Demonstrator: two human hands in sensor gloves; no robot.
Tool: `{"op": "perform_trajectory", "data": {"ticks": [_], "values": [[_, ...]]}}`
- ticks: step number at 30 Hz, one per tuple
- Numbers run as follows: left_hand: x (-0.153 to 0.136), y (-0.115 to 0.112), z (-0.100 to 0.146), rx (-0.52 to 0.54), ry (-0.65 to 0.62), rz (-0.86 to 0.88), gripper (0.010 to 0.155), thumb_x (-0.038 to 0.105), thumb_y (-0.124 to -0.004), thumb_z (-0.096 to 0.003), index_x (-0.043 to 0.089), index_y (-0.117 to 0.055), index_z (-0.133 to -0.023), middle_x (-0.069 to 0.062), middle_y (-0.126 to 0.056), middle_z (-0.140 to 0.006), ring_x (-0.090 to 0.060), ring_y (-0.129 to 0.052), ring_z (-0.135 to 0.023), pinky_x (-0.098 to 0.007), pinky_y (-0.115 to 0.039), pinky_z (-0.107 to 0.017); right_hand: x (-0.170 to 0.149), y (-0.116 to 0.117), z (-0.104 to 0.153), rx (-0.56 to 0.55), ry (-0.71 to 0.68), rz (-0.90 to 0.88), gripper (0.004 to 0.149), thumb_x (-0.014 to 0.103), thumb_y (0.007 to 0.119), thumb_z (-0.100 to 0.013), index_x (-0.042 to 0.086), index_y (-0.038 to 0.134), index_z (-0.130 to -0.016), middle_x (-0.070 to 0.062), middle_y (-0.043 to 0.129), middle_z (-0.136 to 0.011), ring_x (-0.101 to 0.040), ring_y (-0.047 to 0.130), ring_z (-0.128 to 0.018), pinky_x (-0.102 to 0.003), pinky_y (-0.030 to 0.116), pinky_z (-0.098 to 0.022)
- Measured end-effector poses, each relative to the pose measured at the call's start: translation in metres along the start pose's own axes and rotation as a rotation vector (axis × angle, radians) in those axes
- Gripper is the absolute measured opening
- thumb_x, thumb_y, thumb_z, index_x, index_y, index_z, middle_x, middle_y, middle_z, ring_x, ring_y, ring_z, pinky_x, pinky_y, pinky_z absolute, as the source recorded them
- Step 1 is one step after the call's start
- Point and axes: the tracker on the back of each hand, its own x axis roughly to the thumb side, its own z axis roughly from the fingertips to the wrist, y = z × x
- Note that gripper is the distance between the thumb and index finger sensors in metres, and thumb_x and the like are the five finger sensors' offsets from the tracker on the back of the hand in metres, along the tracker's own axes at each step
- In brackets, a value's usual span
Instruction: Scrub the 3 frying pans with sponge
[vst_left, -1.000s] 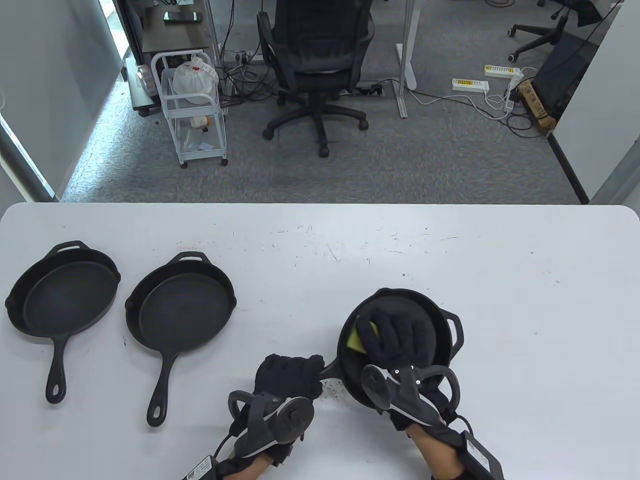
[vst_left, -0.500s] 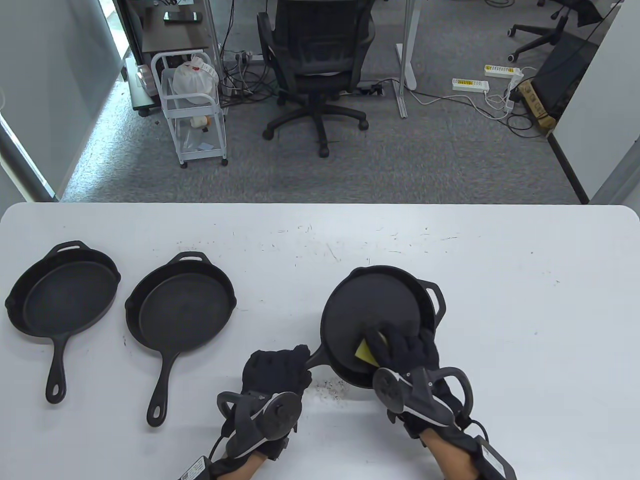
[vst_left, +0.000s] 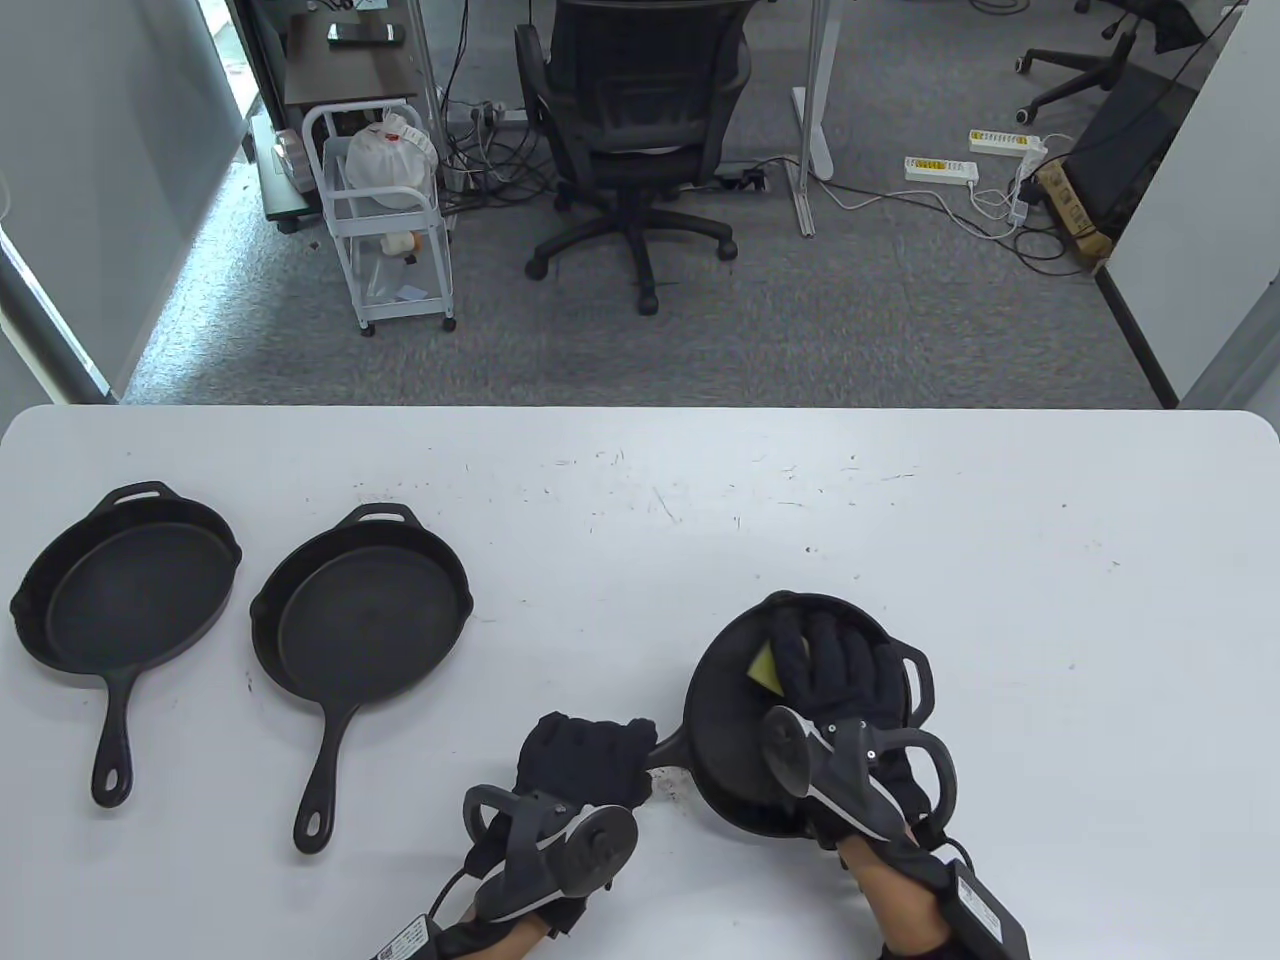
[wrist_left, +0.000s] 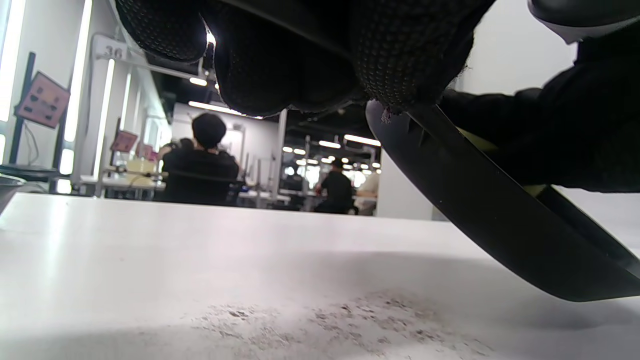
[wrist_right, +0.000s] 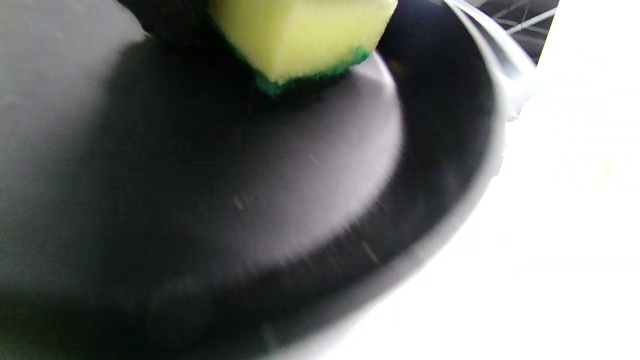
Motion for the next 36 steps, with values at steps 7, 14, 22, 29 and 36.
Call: {"op": "perform_trajectory", "data": {"ticks": [7,14,22,29,36], "values": [[-0.012,0.010,0.002,0.092,0.085,-0.061,0.060,0.038,-0.087,-0.0450,0.022,-0.078,-0.102,-0.002,-0.093,-0.088,-0.028,-0.092,-0.079,-0.064,-0.067,-0.072,0.013,-0.001,0.010,0.157,-0.088,-0.013,0.081,0.049,0.080,-0.043,0.032,0.033,-0.106,-0.009,0.058,-0.111,-0.035,0.077,-0.086,-0.062,0.048,-0.073],[-0.012,0.005,0.001,0.037,0.071,0.020,0.059,0.038,-0.087,-0.0450,0.022,-0.079,-0.102,-0.003,-0.094,-0.087,-0.028,-0.093,-0.079,-0.064,-0.067,-0.071,0.058,-0.003,0.027,0.036,-0.292,0.033,0.078,0.048,0.074,-0.045,0.033,0.027,-0.105,-0.007,0.048,-0.115,-0.035,0.067,-0.100,-0.061,0.049,-0.074],[0.004,0.005,0.002,0.024,-0.031,0.021,0.059,0.039,-0.089,-0.0434,0.025,-0.081,-0.100,0.000,-0.095,-0.087,-0.025,-0.094,-0.079,-0.062,-0.068,-0.073,0.035,-0.011,0.016,-0.105,-0.120,-0.010,0.078,0.048,0.071,-0.046,0.033,0.023,-0.105,-0.007,0.038,-0.116,-0.040,0.056,-0.106,-0.062,0.046,-0.075],[0.000,0.007,0.003,0.063,-0.005,-0.025,0.059,0.039,-0.088,-0.0440,0.025,-0.080,-0.101,0.000,-0.095,-0.087,-0.026,-0.094,-0.079,-0.063,-0.067,-0.073,0.001,-0.005,0.005,0.001,0.042,-0.071,0.077,0.045,0.071,-0.047,0.027,0.024,-0.106,-0.011,0.044,-0.115,-0.041,0.065,-0.101,-0.064,0.046,-0.074],[-0.020,0.011,0.002,0.114,0.113,-0.015,0.058,0.039,-0.086,-0.0463,0.024,-0.078,-0.102,-0.002,-0.093,-0.088,-0.027,-0.092,-0.079,-0.063,-0.067,-0.072,0.021,-0.002,0.010,0.095,-0.104,-0.011,0.078,0.048,0.079,-0.044,0.031,0.035,-0.106,-0.008,0.056,-0.112,-0.034,0.075,-0.090,-0.062,0.048,-0.074]]}}
